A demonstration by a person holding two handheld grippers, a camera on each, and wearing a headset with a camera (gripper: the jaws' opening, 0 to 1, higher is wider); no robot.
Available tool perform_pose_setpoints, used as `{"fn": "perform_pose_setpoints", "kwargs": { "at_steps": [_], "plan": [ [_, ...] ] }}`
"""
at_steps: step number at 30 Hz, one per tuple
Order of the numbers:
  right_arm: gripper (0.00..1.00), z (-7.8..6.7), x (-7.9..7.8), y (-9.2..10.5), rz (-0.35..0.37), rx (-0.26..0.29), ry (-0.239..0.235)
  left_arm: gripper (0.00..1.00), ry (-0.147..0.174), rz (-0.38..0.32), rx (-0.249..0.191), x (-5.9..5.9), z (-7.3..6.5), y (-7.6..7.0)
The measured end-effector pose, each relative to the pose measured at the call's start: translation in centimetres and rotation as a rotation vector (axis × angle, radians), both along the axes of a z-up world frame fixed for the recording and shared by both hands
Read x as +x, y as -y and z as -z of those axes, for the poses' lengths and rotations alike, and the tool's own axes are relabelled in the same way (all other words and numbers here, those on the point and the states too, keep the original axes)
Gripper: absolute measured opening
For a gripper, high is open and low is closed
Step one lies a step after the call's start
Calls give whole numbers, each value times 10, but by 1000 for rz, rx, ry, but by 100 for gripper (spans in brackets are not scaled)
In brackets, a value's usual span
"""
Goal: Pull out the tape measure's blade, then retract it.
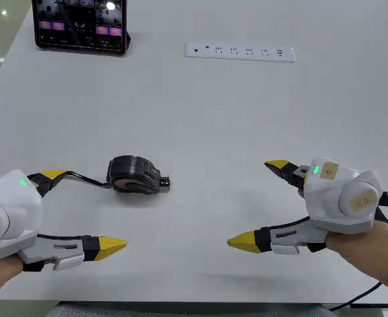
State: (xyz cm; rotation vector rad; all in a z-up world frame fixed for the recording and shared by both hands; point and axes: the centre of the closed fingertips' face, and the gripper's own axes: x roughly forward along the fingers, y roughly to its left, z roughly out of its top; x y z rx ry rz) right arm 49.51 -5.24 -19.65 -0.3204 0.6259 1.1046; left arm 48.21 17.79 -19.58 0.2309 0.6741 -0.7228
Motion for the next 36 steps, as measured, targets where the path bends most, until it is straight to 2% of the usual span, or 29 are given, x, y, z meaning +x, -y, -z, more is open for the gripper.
{"fn": "perform_pose_setpoints", "kwargs": {
  "at_steps": [5,10,17,22,27,31,34,36],
  "plan": [
    [99,-1,-3,9,16,-2,-6,99,-6,6,2,-5,-1,-5],
    [99,0,-6,17,25,-7,-10,99,-14,20,-18,-11,-3,-5],
    [99,0,-11,26,32,-17,-16,99,-3,33,7,-13,-3,-11],
    [99,1,-14,34,41,-23,-21,99,-20,34,-2,-17,-2,-13],
    [99,2,-16,42,53,-24,-28,99,-21,27,-8,-19,-2,-16],
    [99,2,-18,47,60,-29,-33,99,-21,36,-3,-20,-3,-17],
    [99,3,-20,50,63,-34,-40,99,-38,40,-9,-22,-2,-17],
    [99,3,-22,51,67,-35,-43,99,-34,47,2,-22,-1,-18]
  ]
}}
